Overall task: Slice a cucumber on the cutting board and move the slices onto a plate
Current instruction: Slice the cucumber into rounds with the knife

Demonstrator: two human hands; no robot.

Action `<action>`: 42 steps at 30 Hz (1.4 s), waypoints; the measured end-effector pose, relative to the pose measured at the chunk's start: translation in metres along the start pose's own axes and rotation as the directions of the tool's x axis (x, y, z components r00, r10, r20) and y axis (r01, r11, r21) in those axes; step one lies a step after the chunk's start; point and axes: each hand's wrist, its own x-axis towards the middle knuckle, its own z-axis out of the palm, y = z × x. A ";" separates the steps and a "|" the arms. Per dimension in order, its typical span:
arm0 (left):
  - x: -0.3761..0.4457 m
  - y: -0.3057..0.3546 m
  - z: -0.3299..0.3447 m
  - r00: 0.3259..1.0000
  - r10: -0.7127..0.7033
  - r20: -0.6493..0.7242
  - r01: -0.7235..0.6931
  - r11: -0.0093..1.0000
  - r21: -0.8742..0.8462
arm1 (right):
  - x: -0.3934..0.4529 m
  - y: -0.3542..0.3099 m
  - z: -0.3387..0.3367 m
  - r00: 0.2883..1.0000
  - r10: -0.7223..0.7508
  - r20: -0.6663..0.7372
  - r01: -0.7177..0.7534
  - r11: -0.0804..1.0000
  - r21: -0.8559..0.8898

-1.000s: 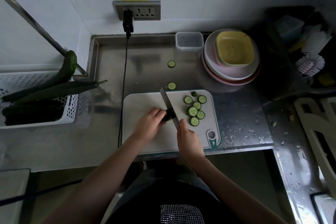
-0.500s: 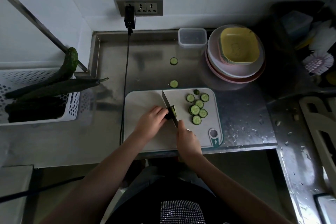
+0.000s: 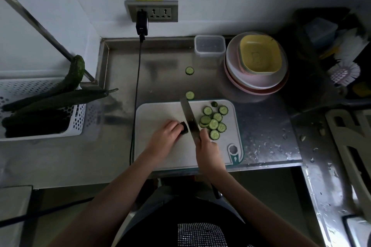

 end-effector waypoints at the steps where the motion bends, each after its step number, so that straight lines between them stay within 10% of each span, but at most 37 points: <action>1: 0.000 0.000 0.000 1.000 0.003 -0.002 -0.003 1.000 0.003 | -0.001 -0.002 0.001 1.000 -0.009 0.010 0.009 1.000 -0.006; 30: -0.001 -0.006 0.002 0.996 -0.065 0.062 0.071 0.993 -0.097 | 0.007 0.007 0.029 0.994 0.053 0.100 -0.024 0.963 -0.270; 42: -0.010 -0.008 -0.002 0.995 -0.007 0.098 0.008 1.000 -0.011 | -0.003 0.020 0.013 0.994 0.057 -0.090 -0.061 0.997 -0.038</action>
